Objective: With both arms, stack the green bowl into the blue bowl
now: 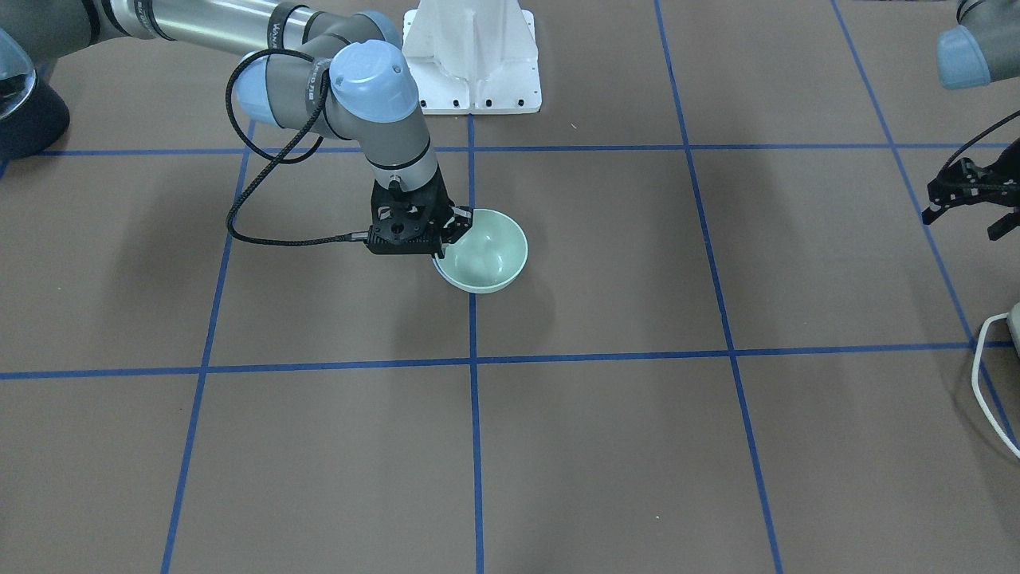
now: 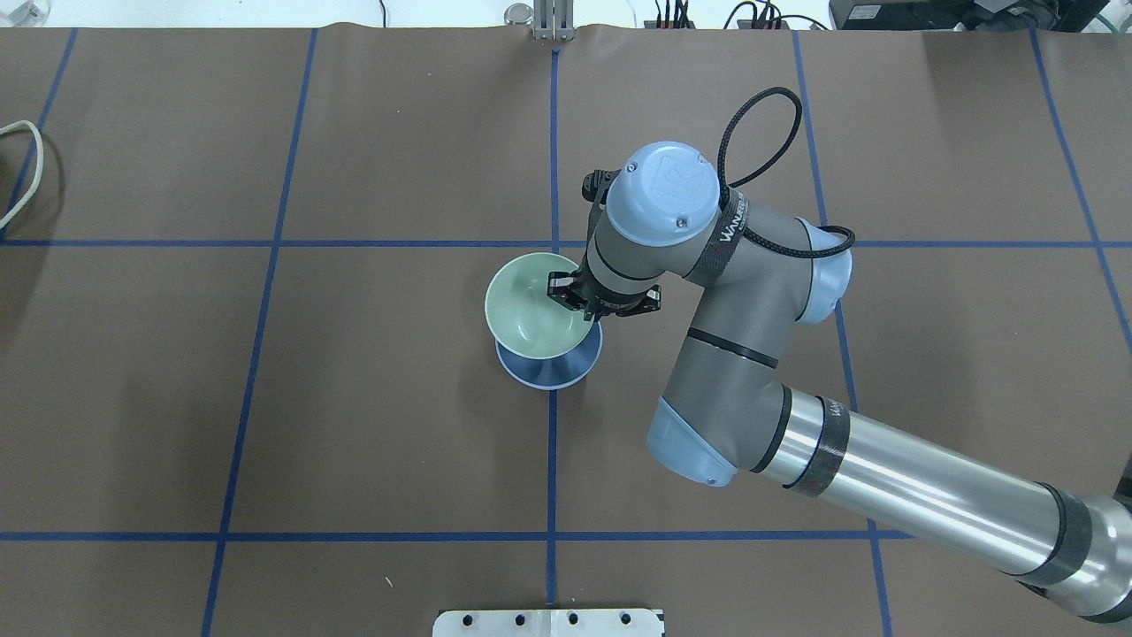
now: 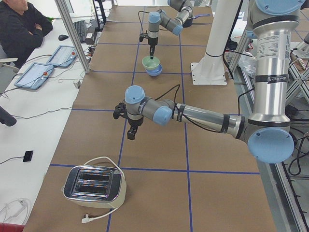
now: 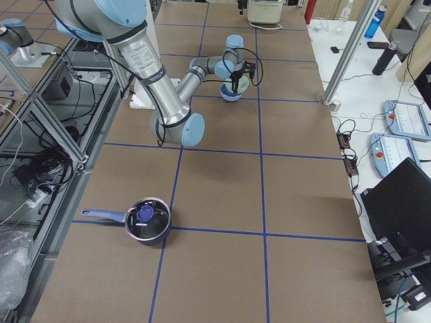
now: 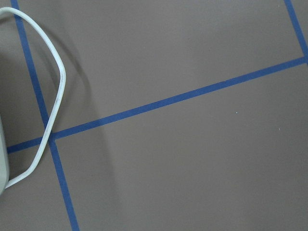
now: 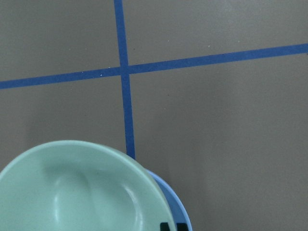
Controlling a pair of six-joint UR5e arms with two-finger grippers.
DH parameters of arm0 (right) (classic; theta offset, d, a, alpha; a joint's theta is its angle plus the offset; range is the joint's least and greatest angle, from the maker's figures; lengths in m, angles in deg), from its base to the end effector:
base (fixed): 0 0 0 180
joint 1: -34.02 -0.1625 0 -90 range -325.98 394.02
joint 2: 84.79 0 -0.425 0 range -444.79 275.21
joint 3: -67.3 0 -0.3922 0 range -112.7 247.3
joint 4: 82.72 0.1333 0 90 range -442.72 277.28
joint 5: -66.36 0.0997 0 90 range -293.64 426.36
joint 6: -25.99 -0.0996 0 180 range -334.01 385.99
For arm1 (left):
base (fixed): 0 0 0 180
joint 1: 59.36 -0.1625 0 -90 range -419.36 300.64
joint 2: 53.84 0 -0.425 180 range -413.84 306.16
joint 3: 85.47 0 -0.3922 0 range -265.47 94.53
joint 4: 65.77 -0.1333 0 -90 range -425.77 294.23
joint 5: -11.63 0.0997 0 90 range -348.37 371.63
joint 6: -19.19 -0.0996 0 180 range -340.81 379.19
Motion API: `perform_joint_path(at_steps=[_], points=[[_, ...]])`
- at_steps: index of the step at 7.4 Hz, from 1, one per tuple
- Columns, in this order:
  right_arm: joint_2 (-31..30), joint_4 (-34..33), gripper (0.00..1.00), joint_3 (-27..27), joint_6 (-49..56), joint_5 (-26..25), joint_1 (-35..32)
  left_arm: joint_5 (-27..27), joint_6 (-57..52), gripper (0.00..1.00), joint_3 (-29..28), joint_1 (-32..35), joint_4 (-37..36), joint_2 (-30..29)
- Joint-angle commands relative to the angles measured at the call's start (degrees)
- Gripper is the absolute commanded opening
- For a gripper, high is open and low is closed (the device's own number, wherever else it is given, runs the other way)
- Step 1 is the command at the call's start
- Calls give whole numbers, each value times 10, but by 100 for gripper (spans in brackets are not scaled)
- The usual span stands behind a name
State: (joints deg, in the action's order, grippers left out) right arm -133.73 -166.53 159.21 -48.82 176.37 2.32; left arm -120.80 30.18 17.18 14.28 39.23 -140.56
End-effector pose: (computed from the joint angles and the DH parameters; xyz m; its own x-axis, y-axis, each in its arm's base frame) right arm -0.5453 -0.4534 0.2014 0.6086 0.0865 0.7887 -0.1182 0.9928 -0.0177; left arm 0.0728 -0.4828 0.5488 0.6672 0.2997 -0.6820 -0.1318 0.9485 0.2879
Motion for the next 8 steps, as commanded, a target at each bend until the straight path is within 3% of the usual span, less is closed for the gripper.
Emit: perform_joint_path(at_steps=[1,8], points=[[-2,5,0,1,-2,0,4,2,3,97,-2,-2,1,0],[-41,5,0,43,0,-1,7,1,6,97,-6,-2,0,-4]])
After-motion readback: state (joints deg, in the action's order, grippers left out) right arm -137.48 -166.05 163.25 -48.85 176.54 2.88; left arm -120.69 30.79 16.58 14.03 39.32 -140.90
